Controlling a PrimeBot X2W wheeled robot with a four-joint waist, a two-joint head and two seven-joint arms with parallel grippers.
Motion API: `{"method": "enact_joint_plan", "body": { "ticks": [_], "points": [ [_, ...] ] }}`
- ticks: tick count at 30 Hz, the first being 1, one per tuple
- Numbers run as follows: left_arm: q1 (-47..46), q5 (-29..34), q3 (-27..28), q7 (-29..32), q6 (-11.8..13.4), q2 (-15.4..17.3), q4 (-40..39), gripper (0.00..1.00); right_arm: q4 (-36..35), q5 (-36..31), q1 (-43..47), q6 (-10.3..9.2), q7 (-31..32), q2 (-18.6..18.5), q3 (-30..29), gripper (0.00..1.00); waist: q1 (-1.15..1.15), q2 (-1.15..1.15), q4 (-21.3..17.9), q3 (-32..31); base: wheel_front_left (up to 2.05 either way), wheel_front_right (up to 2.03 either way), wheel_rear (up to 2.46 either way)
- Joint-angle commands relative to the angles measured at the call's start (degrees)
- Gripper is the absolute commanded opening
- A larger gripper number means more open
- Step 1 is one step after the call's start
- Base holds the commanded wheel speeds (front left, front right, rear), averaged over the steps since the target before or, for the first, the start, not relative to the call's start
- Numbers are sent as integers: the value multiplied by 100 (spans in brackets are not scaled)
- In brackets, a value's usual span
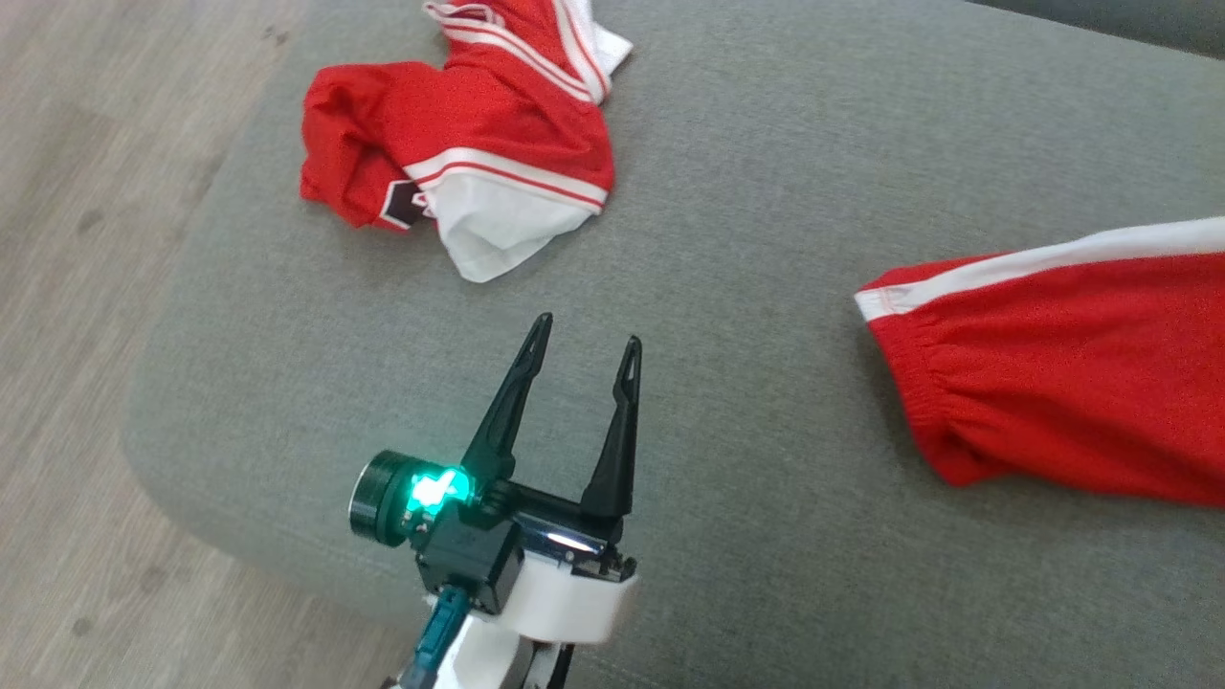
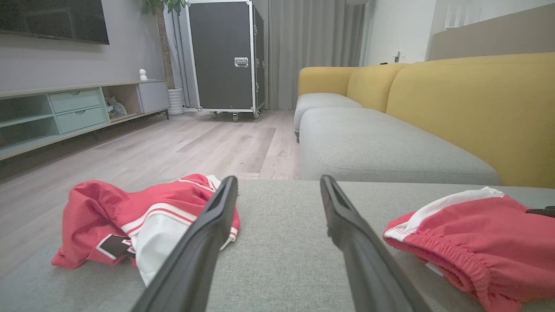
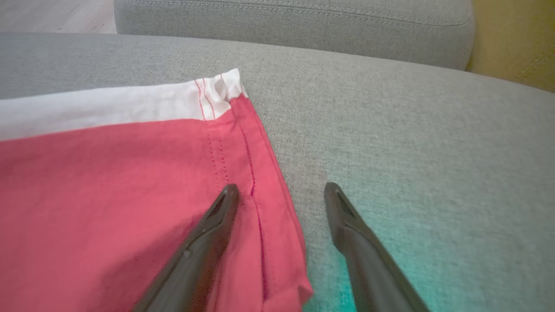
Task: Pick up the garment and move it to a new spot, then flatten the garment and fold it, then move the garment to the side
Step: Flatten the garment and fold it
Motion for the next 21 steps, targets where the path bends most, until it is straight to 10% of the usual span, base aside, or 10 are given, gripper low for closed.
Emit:
{"method": "enact_joint_plan", "body": {
  "ticks": [1, 3, 5, 21],
  "points": [
    [-55, 42, 223, -29, -4, -2, -235, 100, 26, -18, 158, -4, 59, -265, -12, 100, 0, 0, 110, 52, 0, 0, 0],
    [-43, 84, 241, -29, -10, -2, -268, 100, 94, 30, 182, -4, 132, -225, -56, 86, 0, 0, 150, 91, 0, 0, 0],
    [-27, 78, 277, -29, -10, -3, -291, 100, 48, 127, 198, -4, 209, -167, -68, 0, 0, 0, 149, 113, 0, 0, 0],
    [305, 332, 883, -29, -146, 114, -95, 100, -426, 288, 284, -4, -75, 124, -128, 0, 0, 0, -1288, -543, 0, 0, 0]
  ]
}}
